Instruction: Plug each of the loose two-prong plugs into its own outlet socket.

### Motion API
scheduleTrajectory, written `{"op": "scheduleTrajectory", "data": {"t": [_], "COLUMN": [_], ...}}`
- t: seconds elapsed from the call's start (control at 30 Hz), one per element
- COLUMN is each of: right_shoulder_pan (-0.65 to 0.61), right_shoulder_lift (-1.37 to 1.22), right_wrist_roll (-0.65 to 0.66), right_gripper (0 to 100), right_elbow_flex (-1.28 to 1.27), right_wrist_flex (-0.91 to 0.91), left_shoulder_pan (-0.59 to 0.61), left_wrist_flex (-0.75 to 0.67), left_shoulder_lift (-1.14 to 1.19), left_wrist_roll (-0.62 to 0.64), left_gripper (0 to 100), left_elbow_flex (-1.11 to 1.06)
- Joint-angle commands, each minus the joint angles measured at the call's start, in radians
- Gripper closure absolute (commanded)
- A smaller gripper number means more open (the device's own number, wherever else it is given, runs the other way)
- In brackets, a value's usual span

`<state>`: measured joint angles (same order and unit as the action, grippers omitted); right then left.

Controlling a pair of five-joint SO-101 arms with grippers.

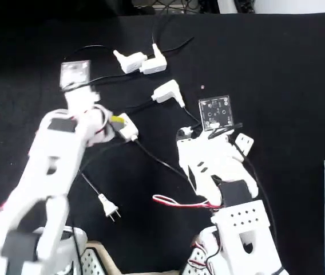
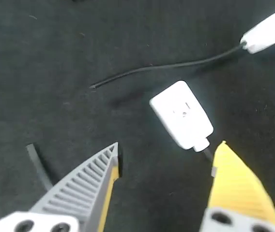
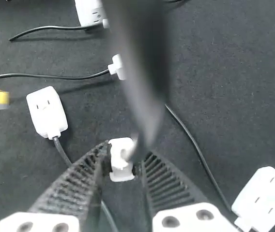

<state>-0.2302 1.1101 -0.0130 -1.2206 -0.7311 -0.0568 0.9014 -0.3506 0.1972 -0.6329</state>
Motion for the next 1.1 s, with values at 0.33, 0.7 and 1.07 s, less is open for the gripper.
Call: {"op": "scheduleTrajectory", "data": {"t": [0.33, 0.7, 1.07], "right_shoulder_pan": [0.009, 0.009, 0.009], "right_shoulder_lift": [0.013, 0.015, 0.015], "right_wrist_roll": [-0.003, -0.003, -0.003], "right_gripper": [98.7, 98.7, 98.7], "right_elbow_flex": [-0.015, -0.015, -0.016], "right_wrist_flex": [0.021, 0.021, 0.021], "left_shoulder_pan": [-0.101, -0.097, -0.085], "left_wrist_flex": [0.247, 0.543, 0.852], "left_shoulder_lift": [0.784, 1.011, 1.010], "left_wrist_roll": [0.101, -0.140, -0.652], "left_gripper": [69, 97, 97], "left_elbow_flex": [0.734, 1.059, 1.198]}}
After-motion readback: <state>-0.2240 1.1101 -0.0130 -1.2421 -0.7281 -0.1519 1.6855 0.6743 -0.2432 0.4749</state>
